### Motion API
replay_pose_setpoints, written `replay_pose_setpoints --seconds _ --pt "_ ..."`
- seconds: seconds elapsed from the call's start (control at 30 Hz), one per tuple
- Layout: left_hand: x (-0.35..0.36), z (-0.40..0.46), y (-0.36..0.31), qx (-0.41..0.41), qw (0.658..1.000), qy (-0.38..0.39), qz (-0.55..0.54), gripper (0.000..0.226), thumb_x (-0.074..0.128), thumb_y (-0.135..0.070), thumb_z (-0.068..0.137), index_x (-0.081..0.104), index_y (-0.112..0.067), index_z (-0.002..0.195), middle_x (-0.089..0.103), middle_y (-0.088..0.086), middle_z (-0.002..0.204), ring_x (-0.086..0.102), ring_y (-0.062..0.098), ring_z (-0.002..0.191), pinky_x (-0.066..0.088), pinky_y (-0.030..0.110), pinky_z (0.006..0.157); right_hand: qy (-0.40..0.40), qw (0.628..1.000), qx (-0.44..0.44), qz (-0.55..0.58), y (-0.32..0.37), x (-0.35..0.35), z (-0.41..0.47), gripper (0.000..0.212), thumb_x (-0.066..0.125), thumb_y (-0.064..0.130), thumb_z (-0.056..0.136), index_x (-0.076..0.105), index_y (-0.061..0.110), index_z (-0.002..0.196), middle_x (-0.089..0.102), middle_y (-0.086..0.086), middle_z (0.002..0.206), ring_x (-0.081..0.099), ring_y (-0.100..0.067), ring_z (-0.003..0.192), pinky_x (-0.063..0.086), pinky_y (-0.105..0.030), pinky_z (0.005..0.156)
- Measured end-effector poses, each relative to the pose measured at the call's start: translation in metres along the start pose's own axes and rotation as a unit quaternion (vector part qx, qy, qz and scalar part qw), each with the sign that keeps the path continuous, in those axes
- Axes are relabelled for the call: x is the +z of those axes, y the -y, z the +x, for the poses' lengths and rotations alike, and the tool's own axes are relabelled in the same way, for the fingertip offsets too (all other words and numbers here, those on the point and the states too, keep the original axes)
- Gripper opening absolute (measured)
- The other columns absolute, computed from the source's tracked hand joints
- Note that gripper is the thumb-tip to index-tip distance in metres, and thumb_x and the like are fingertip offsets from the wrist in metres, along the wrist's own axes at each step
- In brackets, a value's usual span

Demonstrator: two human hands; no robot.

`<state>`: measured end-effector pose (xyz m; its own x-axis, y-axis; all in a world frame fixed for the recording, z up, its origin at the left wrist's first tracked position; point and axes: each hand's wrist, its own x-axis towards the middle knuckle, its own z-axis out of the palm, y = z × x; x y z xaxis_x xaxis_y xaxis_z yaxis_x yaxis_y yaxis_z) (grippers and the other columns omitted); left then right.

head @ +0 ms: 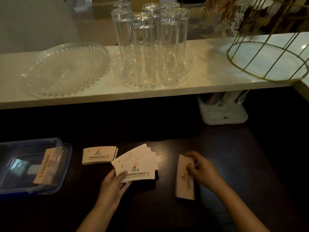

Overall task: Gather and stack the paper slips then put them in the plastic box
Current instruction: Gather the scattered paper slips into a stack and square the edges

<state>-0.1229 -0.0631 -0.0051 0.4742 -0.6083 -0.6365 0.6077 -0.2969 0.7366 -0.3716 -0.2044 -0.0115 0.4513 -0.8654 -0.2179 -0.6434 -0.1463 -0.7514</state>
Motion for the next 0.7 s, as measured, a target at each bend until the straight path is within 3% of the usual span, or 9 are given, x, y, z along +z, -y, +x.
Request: replay_pose_setpoints --seconds 0.07,0.13,0.23,0.37,0.47,0.53,0.6,0.67,0.7 --pt "0.003 -0.002 0.000 0.000 1.000 0.000 0.000 0.033 0.052 0.002 0.085 0.054 -0.010 0.116 0.065 0.014 0.104 0.061 0.025 0.097 0.046 0.040 0.084 -0.053 0.975 0.058 0.208 0.012 -0.001 -0.003 0.028 0.061 0.000 0.083 0.053 0.024 0.093 0.067 -0.007 0.088 0.067 -0.005 0.063 0.050 -0.013 0.047" --pt "0.005 -0.004 0.000 0.003 1.000 0.005 -0.004 0.029 0.052 0.001 0.085 0.057 -0.012 0.110 0.065 0.013 0.104 0.061 0.025 0.097 0.047 0.039 0.082 -0.075 0.907 0.098 0.402 0.025 0.004 -0.009 0.029 0.059 -0.004 0.084 0.049 0.022 0.095 0.069 -0.014 0.087 0.070 -0.008 0.063 0.053 -0.017 0.044" --pt "0.010 -0.006 0.001 0.004 1.000 0.024 -0.010 0.031 0.053 0.000 0.084 0.056 -0.012 0.112 0.066 0.014 0.106 0.062 0.025 0.099 0.049 0.035 0.078 -0.104 0.854 0.126 0.493 0.039 0.027 -0.018 0.043 0.058 -0.008 0.083 0.046 0.021 0.112 0.069 -0.012 0.093 0.072 -0.014 0.073 0.056 -0.019 0.049" --pt "0.018 -0.010 0.003 0.018 0.998 0.057 -0.001 0.029 0.056 -0.001 0.082 0.059 -0.014 0.108 0.071 0.011 0.100 0.066 0.023 0.096 0.053 0.031 0.072 -0.155 0.890 0.127 0.409 0.054 0.064 -0.023 0.050 0.065 -0.007 0.078 0.043 0.032 0.102 0.067 -0.012 0.087 0.068 -0.022 0.069 0.055 -0.020 0.049" --pt "0.019 -0.012 0.002 0.033 0.997 0.067 0.031 0.031 0.058 -0.001 0.081 0.059 -0.015 0.108 0.073 0.008 0.098 0.069 0.021 0.092 0.056 0.029 0.069 -0.143 0.945 0.108 0.272 0.061 0.078 -0.025 0.052 0.076 0.010 0.072 0.040 0.043 0.091 0.065 0.002 0.079 0.064 -0.015 0.069 0.052 -0.022 0.056" --pt "0.017 -0.012 0.001 0.040 0.996 0.058 0.059 0.032 0.058 0.000 0.080 0.058 -0.018 0.106 0.072 0.008 0.098 0.070 0.019 0.089 0.056 0.028 0.066 -0.121 0.977 0.089 0.150 0.063 0.081 -0.027 0.055 0.079 0.026 0.067 0.038 0.046 0.098 0.060 0.009 0.095 0.060 -0.012 0.087 0.055 -0.029 0.068" --pt "0.013 -0.013 0.000 0.048 0.994 0.057 0.084 0.033 0.058 0.003 0.080 0.059 -0.019 0.103 0.073 0.006 0.092 0.071 0.018 0.083 0.057 0.025 0.061 -0.108 0.993 0.034 0.042 0.058 0.081 -0.025 0.077 0.079 0.035 0.063 0.031 0.039 0.124 0.037 0.004 0.130 0.037 -0.013 0.122 0.049 -0.035 0.092" --pt "0.008 -0.014 -0.001 0.058 0.989 0.079 0.111 0.034 0.057 0.006 0.080 0.060 -0.018 0.103 0.076 0.005 0.088 0.071 0.017 0.083 0.057 0.023 0.060 -0.035 0.997 -0.043 0.051 0.053 0.076 -0.020 0.104 0.078 0.031 0.067 0.003 0.048 0.138 0.004 0.010 0.148 0.009 -0.006 0.135 0.029 -0.030 0.105" --pt "0.006 -0.014 -0.001 0.060 0.986 0.094 0.128 0.034 0.057 0.007 0.080 0.061 -0.016 0.104 0.076 0.006 0.089 0.071 0.019 0.085 0.058 0.024 0.063 0.018 0.994 -0.074 0.076 0.051 0.074 -0.017 0.108 0.076 0.027 0.071 -0.007 0.054 0.136 0.003 0.013 0.148 0.008 0.001 0.134 0.022 -0.023 0.107"
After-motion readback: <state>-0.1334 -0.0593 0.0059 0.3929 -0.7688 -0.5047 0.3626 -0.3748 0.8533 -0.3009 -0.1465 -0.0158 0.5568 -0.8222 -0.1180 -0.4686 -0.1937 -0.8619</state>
